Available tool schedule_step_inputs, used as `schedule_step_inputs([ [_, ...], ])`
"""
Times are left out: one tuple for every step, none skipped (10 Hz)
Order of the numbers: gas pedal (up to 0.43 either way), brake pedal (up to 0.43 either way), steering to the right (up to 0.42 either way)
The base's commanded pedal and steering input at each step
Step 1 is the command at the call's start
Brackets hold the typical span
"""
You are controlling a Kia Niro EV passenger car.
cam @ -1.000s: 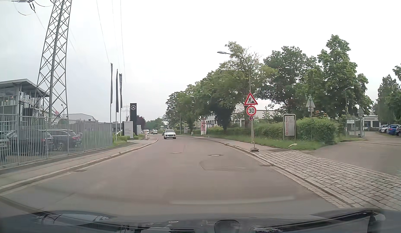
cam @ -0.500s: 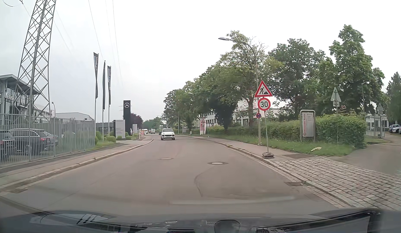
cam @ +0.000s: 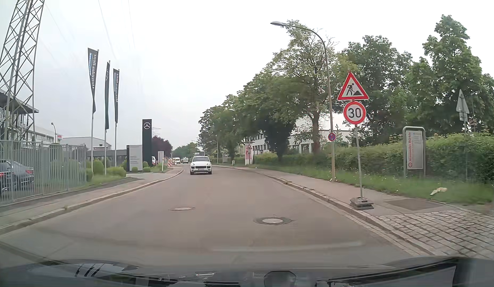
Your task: Follow the waypoints while adhering to traffic rules and regulations
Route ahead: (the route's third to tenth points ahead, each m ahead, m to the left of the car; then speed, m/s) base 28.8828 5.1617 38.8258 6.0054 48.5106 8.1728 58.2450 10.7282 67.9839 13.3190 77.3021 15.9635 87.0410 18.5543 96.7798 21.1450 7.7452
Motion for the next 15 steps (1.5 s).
schedule_step_inputs([
  [0.087, 0.000, -0.008],
  [0.087, 0.000, -0.008],
  [0.087, 0.000, -0.008],
  [0.098, 0.000, -0.009],
  [0.098, 0.000, -0.014],
  [0.098, 0.000, -0.017],
  [0.098, 0.000, -0.016],
  [0.098, 0.000, -0.016],
  [0.098, 0.000, -0.017],
  [0.098, 0.000, -0.017],
  [0.098, 0.000, -0.017],
  [0.098, 0.000, -0.017],
  [0.098, 0.000, -0.017],
  [0.098, 0.000, -0.016],
  [0.098, 0.000, -0.016],
])
